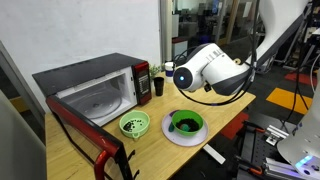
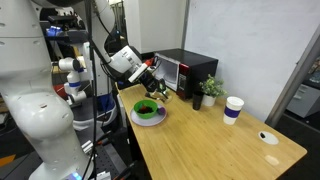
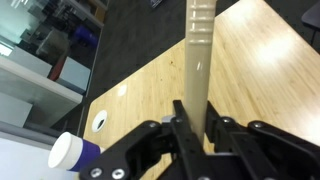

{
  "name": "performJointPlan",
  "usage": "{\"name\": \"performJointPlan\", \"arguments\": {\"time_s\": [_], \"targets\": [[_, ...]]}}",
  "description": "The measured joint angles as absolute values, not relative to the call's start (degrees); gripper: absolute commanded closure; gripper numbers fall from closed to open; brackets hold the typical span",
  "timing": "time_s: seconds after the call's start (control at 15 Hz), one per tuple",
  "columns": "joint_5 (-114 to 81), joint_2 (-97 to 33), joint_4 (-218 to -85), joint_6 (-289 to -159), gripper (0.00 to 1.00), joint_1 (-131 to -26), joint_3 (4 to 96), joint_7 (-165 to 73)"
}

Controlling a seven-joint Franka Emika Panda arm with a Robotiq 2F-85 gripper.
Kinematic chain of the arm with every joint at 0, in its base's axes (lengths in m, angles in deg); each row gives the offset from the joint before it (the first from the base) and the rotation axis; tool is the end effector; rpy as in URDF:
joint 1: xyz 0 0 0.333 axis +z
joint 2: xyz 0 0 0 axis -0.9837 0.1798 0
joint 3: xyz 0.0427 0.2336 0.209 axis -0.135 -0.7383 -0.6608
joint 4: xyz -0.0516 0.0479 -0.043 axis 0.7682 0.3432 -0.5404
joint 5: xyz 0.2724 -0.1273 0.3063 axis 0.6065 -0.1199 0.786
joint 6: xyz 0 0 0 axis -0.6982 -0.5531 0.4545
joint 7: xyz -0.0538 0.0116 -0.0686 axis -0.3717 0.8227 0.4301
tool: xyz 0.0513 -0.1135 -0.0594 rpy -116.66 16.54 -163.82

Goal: Use the wooden spoon to stir the contents in the green bowl

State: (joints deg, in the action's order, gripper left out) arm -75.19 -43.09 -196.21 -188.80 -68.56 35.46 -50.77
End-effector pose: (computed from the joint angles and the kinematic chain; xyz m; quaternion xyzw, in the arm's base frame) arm 0.4617 0.0700 0.2319 0.7705 0.3509 -0.1852 0.4989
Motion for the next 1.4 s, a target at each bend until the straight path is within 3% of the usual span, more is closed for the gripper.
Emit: {"name": "performJointPlan", "arguments": {"time_s": [0.4,0.47,1.07,1.13,1.4], "targets": [[-80.98,-48.41,-203.69,-204.45,0.94,-71.76,39.32,-50.75],[-81.06,-48.75,-204.21,-205.63,0.78,-71.98,39.76,-50.72],[-80.96,-49.32,-204.97,-206.48,0.78,-72.12,40.19,-50.69],[-80.96,-49.32,-204.98,-206.48,0.94,-72.12,40.19,-50.69],[-80.92,-49.33,-204.98,-207.47,0.94,-72.11,40.26,-50.75]]}}
